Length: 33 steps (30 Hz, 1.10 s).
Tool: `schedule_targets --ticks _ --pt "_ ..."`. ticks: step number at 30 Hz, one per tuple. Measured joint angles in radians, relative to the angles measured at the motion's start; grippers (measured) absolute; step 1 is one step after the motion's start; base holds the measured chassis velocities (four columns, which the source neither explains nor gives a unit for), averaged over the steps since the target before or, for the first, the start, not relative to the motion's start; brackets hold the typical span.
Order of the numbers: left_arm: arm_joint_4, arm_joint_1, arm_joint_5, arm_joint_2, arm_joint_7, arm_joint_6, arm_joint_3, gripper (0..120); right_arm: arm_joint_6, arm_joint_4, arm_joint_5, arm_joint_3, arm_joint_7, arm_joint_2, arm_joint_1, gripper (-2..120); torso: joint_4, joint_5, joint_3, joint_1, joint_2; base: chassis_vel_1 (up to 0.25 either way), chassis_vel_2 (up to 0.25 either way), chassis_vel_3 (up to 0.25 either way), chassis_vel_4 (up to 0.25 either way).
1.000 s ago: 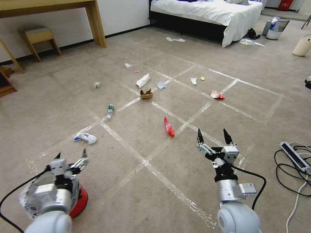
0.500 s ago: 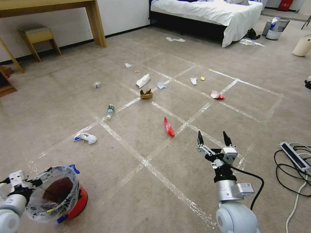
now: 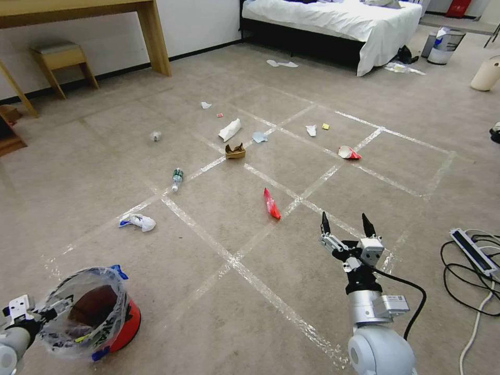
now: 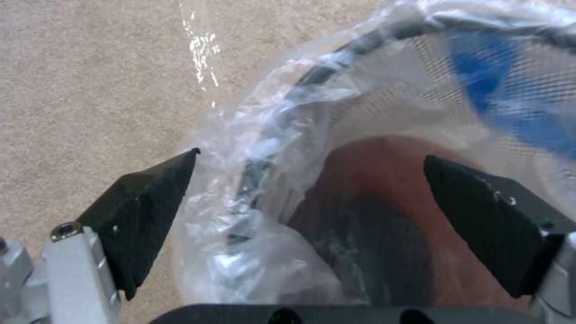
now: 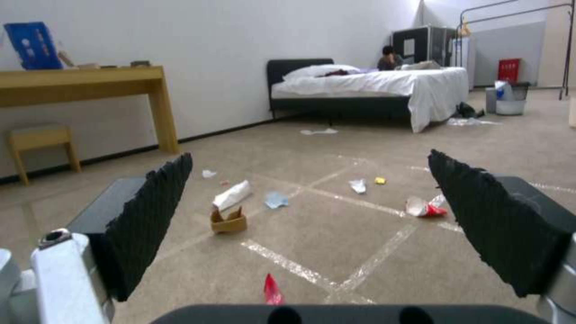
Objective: Pick up the trash bin and place the garbage on the floor into it.
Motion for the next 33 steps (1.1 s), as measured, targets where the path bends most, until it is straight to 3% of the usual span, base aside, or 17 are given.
schedule_targets --ticks 12,23,33 --pt "0.071 -0.026 0.019 0.037 0.023 -0.032 0.049 100 0.002 -0.006 -0.014 0.0 0.001 0.022 -0.005 100 0.0 0.0001 0.0 0.0 0.0 0.0 0.0 0.0 0.0" --pt "0.102 -0.022 0.023 0.064 0.042 -0.033 0.054 97 0.004 -0.009 -0.015 0.001 0.006 0.021 -0.005 100 0.0 0.0002 0.0 0.0 0.0 0.0 0.0 0.0 0.0" --pt "0.115 -0.016 0.039 0.06 0.053 -0.03 0.066 97 0.005 -0.009 -0.013 0.001 0.008 0.016 -0.004 100 0.0 0.0002 0.0 0.0 0.0 0.0 0.0 0.0 0.0"
